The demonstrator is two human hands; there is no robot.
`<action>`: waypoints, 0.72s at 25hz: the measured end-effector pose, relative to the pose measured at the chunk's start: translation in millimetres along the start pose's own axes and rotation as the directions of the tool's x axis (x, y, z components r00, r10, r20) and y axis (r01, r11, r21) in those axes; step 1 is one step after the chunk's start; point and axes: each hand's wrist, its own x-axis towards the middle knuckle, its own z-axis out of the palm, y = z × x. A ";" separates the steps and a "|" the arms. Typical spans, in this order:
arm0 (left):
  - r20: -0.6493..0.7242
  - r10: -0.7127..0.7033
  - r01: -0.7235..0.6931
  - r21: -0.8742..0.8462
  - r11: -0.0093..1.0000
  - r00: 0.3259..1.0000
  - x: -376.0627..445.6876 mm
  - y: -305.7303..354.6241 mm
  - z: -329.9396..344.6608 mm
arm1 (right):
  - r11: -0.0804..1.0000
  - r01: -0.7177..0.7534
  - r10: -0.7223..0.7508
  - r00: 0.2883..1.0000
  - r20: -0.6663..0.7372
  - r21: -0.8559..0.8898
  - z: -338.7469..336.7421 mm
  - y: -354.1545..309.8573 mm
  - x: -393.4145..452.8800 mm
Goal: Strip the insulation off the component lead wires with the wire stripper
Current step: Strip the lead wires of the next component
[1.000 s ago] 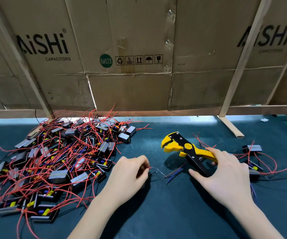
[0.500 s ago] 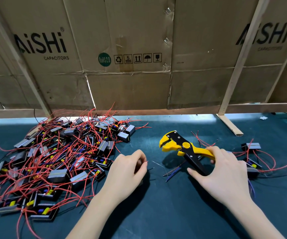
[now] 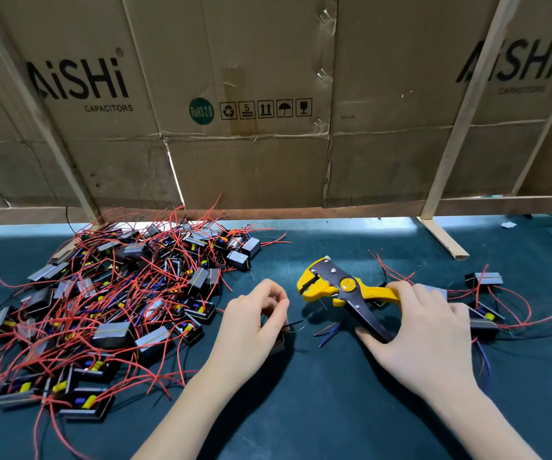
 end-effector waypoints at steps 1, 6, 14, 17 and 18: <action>-0.001 -0.015 0.015 -0.023 1.000 1.000 -0.4 1.2 1.1 | 1.000 0.011 -0.011 1.000 0.009 0.010 0.4 -2.5 -1.1; -0.001 -0.117 0.116 -0.118 0.986 0.993 -1.3 5.1 5.7 | 0.997 0.046 -0.045 0.999 -0.010 0.060 0.3 -9.3 -3.8; 0.020 -0.220 0.219 -0.217 0.951 0.975 -0.1 5.9 4.8 | 0.992 0.093 -0.087 0.993 -0.083 0.081 -2.4 -10.7 -2.8; 0.026 -0.228 0.228 -0.222 0.948 0.973 0.4 5.1 4.0 | 0.992 0.106 -0.099 0.991 -0.090 0.071 -2.3 -9.9 -3.0; 0.027 -0.224 0.225 -0.217 0.950 0.974 0.9 4.6 3.6 | 0.992 0.106 -0.099 0.991 -0.092 0.067 -2.3 -9.4 -3.1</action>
